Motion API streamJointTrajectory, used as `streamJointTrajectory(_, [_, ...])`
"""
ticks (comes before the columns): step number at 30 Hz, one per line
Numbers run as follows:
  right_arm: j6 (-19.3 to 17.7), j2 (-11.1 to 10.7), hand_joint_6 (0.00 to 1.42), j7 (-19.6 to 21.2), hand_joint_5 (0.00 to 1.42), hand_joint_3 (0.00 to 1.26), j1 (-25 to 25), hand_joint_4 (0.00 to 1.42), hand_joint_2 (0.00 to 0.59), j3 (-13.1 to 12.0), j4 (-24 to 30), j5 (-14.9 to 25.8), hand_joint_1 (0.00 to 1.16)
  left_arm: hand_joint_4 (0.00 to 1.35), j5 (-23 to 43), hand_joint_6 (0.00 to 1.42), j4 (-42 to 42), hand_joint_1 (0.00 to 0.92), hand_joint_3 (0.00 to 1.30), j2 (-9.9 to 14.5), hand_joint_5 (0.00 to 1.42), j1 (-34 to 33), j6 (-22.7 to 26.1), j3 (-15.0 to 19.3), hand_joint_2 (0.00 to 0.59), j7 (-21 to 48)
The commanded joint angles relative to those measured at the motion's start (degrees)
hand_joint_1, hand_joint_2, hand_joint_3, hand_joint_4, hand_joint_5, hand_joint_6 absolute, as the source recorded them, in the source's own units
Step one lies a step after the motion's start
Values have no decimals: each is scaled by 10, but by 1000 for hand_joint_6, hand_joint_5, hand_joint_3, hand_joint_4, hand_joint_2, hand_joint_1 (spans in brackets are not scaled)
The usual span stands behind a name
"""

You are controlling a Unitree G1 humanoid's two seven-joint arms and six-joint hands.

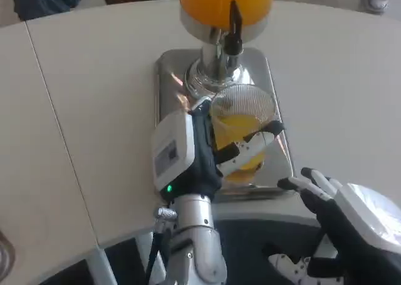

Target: Grasp the cup under the faucet to collect the drink, then remove the cup.

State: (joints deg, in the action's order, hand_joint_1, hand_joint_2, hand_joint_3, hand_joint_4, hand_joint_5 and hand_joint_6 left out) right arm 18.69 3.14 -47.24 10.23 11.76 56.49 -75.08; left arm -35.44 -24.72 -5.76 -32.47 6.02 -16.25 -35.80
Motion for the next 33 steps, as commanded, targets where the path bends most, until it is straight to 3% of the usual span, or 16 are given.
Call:
streamJointTrajectory(1, [6, 20, 0, -1, 0, 148, -1, 0, 373, -2, -8, -2, 762, 907, 19, 1424, -9, 525, 784, -4, 1182, 30, -6, 18, 66, -18])
streamJointTrajectory(12, [8, 24, 0, 7, 0, 147, -8, 0, 373, 13, -21, -7, 762, 1119, 32, 1424, 18, 568, 943, 20, 1341, 45, -45, 43, 32, -16])
streamJointTrajectory(33, [4, 26, 0, 21, 0, 134, -44, 0, 372, 38, -41, -32, 741, 1146, 66, 1424, 142, 576, 962, 119, 1350, 88, -107, 93, 12, 61])
